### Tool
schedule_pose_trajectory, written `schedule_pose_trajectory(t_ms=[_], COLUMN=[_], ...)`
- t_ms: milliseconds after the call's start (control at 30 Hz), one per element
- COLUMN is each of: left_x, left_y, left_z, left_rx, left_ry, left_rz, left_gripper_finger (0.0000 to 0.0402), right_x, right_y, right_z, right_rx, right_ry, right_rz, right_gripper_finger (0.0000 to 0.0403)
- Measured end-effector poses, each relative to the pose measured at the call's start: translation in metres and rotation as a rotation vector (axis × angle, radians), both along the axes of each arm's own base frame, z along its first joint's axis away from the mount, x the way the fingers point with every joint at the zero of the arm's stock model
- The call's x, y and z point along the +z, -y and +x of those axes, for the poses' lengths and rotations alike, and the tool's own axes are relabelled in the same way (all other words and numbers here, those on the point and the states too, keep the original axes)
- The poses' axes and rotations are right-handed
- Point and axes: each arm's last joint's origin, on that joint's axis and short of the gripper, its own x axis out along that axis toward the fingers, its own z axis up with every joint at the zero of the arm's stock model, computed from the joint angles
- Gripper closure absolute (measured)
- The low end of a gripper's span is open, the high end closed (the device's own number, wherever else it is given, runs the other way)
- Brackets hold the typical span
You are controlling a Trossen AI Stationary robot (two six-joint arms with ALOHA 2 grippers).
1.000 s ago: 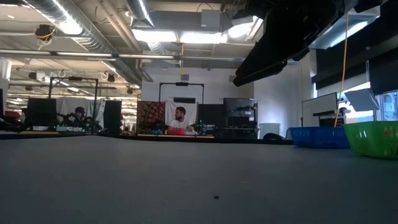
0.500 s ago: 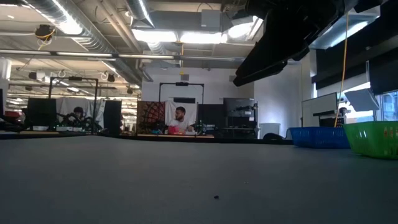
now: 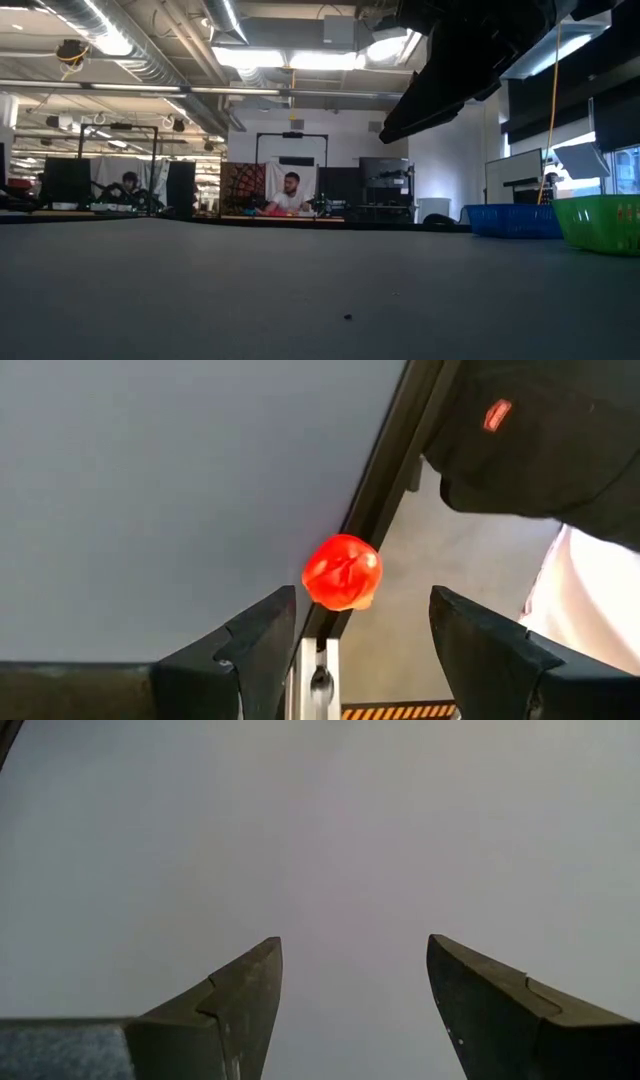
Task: Sort produce into baskets
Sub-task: Put the red mushroom into the green basket
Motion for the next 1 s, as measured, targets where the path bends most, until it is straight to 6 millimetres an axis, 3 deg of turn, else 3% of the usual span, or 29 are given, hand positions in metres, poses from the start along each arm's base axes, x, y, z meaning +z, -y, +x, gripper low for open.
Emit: schedule_pose_trajectory(t_ms=[233,467,667,867,1000], left_x=[-0.021,-0.026,-0.028,-0.026,-0.014], left_y=[0.009,0.009,0.005,0.000,-0.024], left_z=[-0.004,-0.004,-0.001,0.006,0.016], left_rx=[0.011,0.036,0.044,-0.088,-0.126], left_ry=[-0.028,-0.021,-0.023,0.028,0.048], left_rz=[0.039,0.074,0.101,0.104,0.184], left_gripper_finger=[0.0178,0.0187,0.0265,0.0356,0.0375], right_x=[0.000,0.000,0.000,0.000,0.000], right_y=[0.000,0.000,0.000,0.000,0.000], right_z=[0.000,0.000,0.000,0.000,0.000], right_rx=[-0.017,-0.018,-0.018,-0.018,-0.018], right_ry=[0.000,0.001,0.001,0.001,0.001], right_rz=[0.019,0.021,0.021,0.021,0.021], right_gripper_finger=[0.0155,0.0155,0.0155,0.0155,0.0155])
